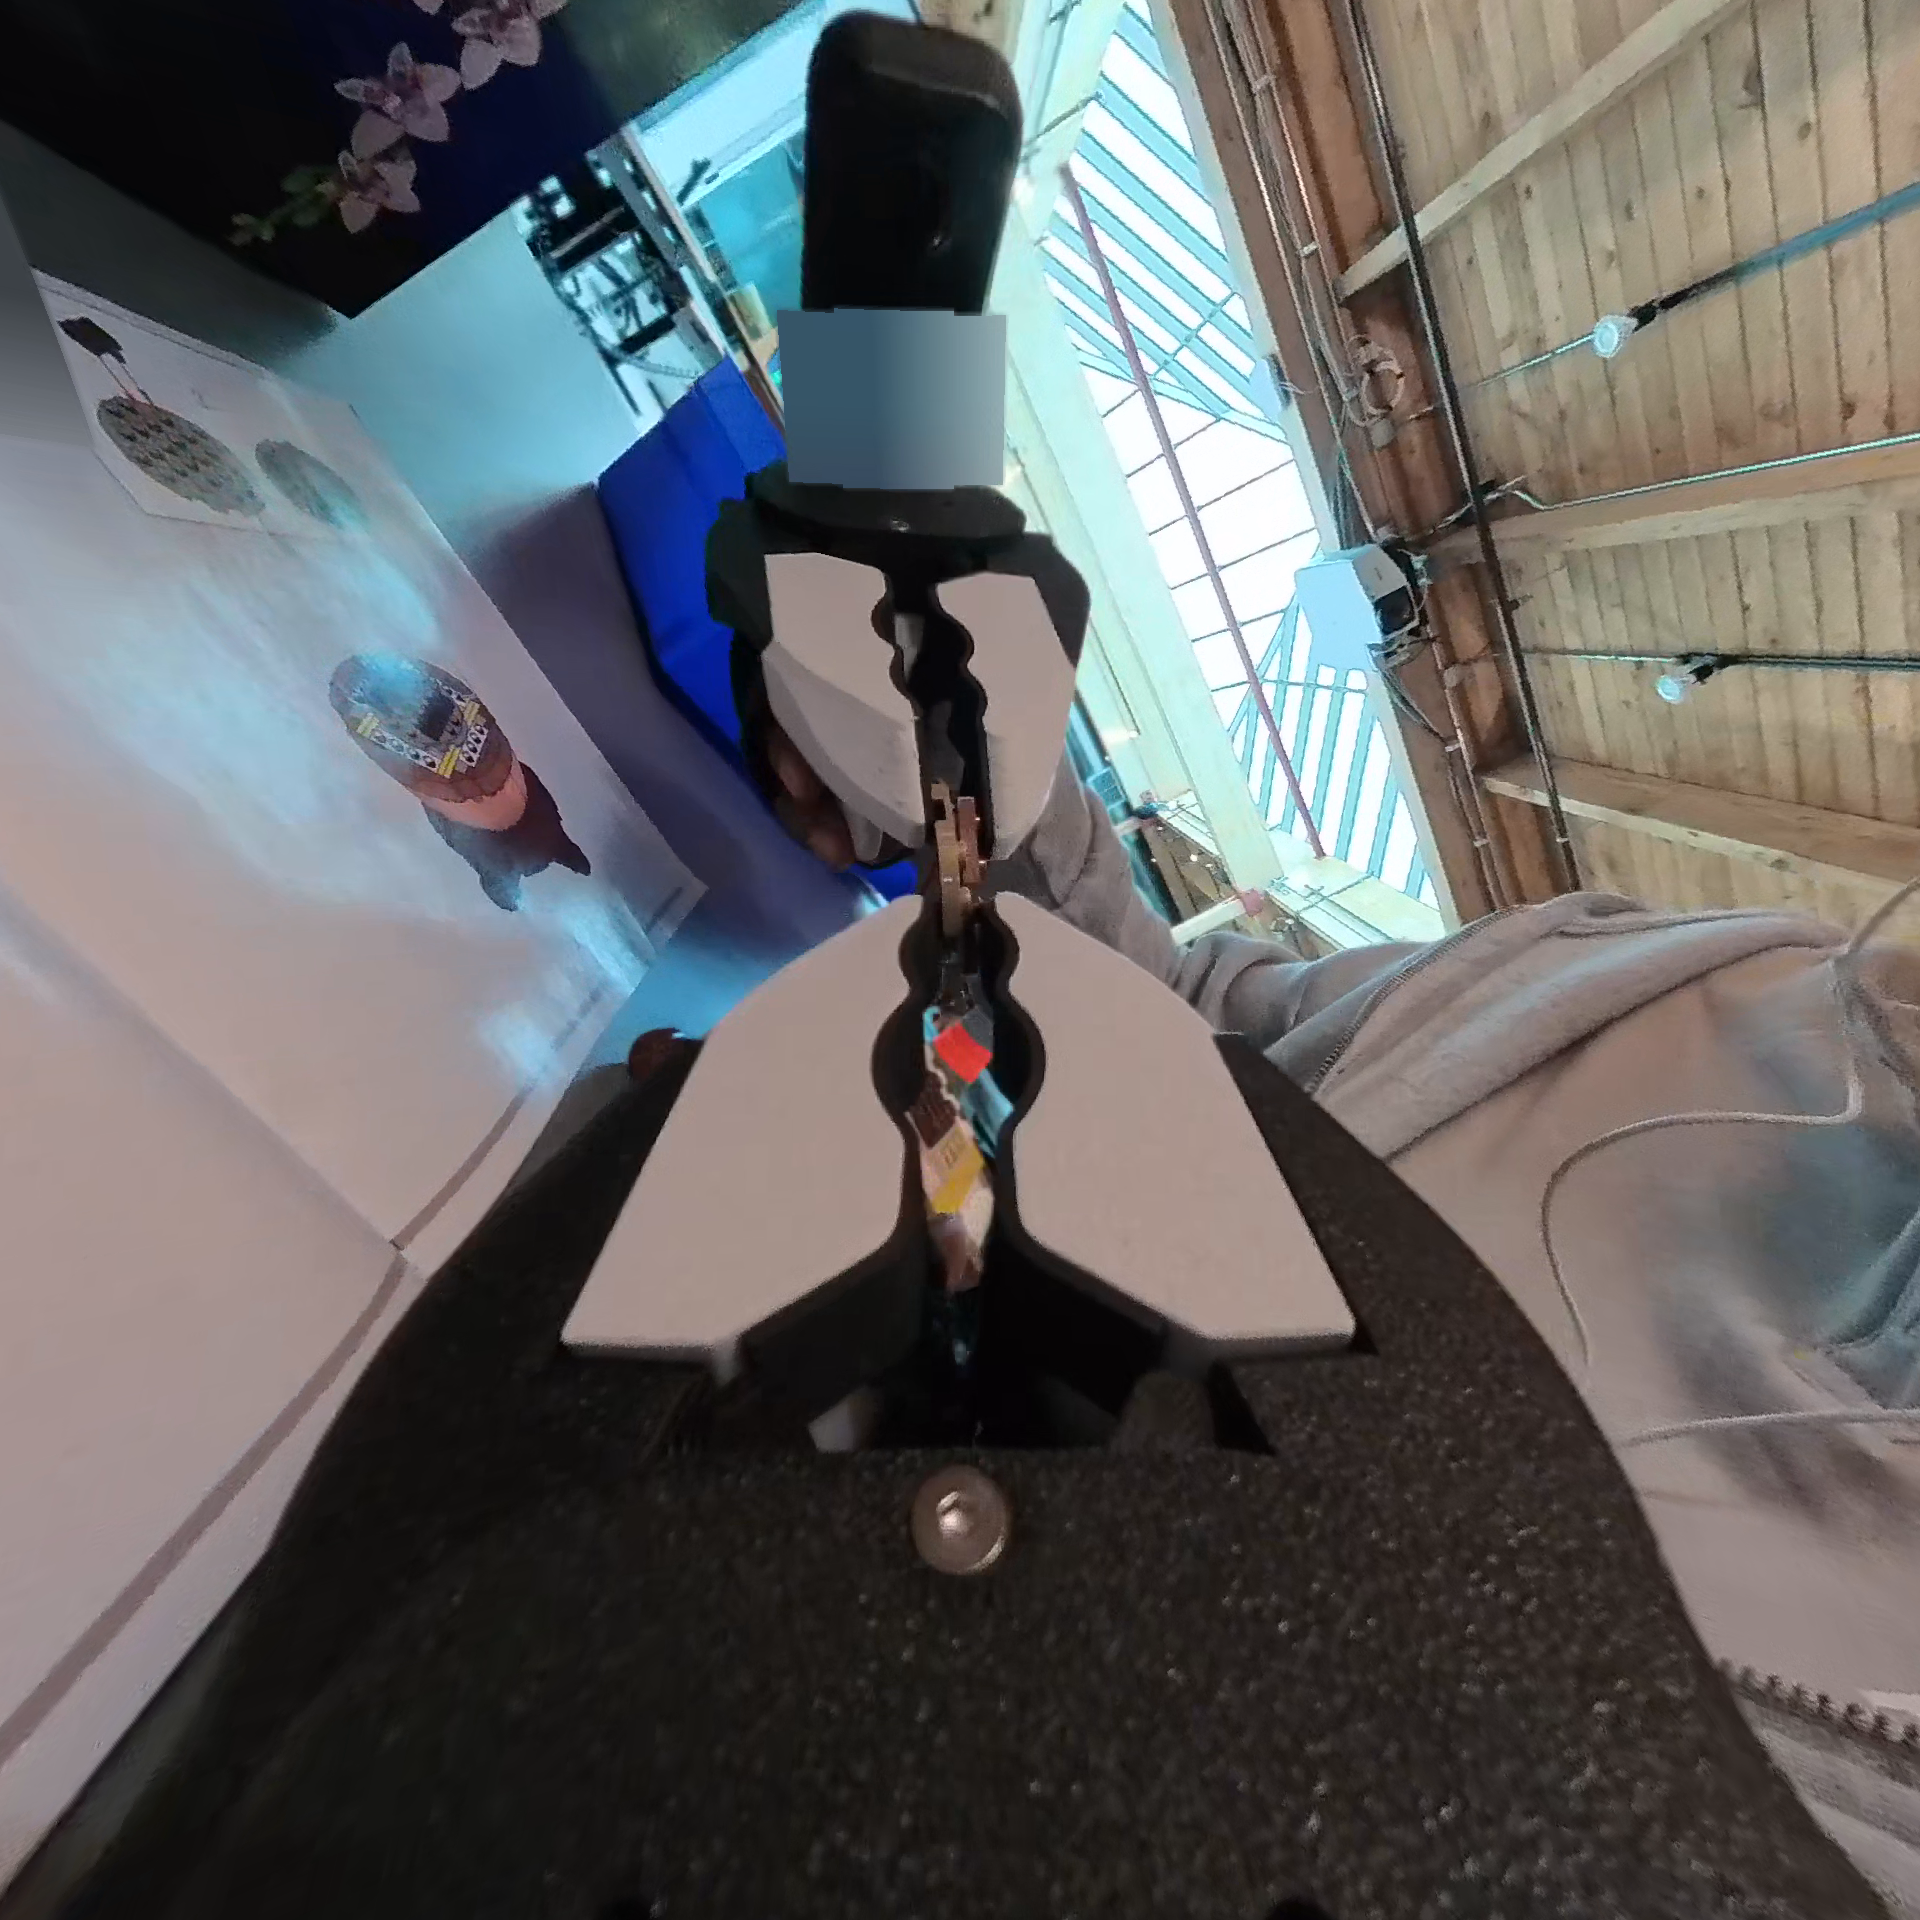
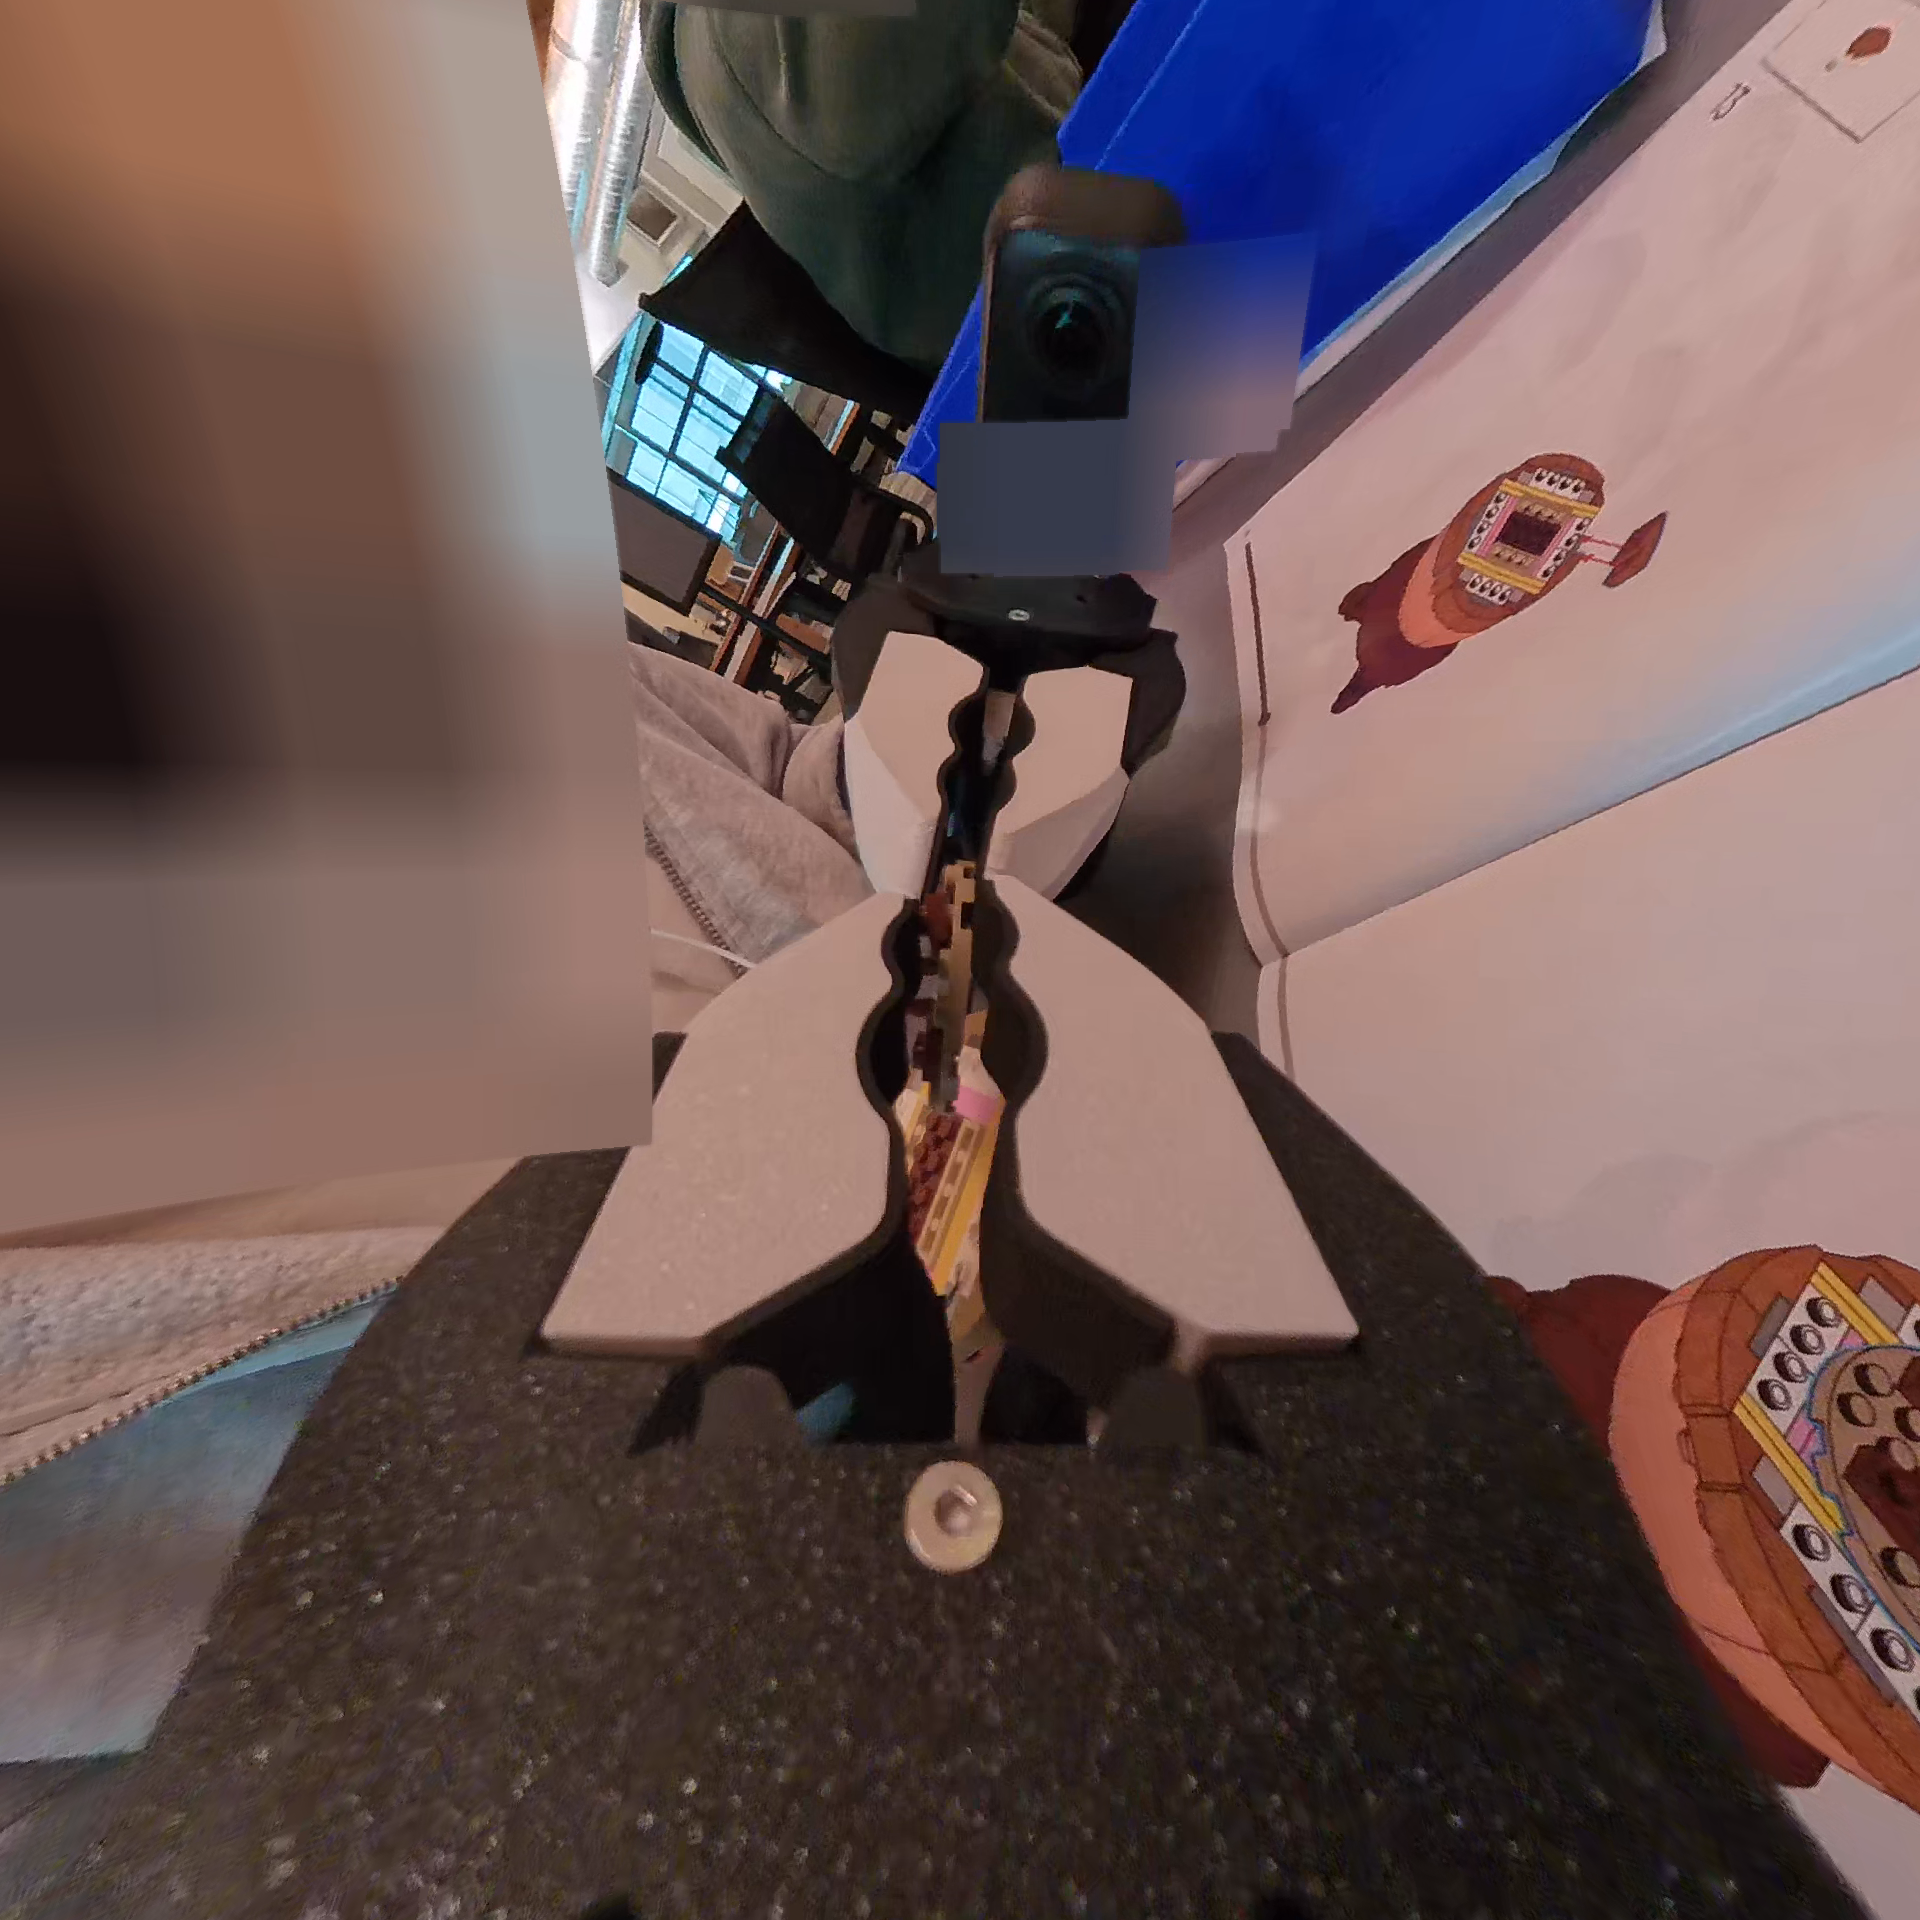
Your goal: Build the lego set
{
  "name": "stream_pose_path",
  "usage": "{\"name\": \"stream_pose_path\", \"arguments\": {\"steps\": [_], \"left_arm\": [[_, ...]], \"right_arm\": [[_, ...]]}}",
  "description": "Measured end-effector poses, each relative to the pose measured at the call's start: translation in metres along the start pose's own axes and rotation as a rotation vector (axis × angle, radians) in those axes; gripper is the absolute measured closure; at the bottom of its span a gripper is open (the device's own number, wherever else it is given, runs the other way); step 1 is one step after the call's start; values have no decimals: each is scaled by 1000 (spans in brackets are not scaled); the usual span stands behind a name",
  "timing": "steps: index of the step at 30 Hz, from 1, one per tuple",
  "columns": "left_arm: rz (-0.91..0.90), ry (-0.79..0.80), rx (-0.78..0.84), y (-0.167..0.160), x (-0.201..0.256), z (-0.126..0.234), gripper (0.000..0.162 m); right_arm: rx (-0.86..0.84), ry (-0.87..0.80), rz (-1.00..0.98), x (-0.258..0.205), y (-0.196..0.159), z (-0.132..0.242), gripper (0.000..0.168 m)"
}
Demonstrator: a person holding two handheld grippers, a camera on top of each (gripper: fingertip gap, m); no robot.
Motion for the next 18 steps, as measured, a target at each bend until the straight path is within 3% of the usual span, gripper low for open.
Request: {"name": "stream_pose_path", "arguments": {"steps": [3,18], "left_arm": [[-49,20,-4,2,0,0,155],[103,-58,77,5,-3,1,155]], "right_arm": [[20,11,3,-1,1,0,160],[42,67,-129,3,5,0,159]]}}
Point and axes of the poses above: each gripper's, where its closed fingertips meet, z back along the fingers, y out of its top, x = y × z across the jaws, the point moved 3 cm from there along z, back along the fingers, and after that the axes turned 14 degrees about -z, right-handed, at the moved point
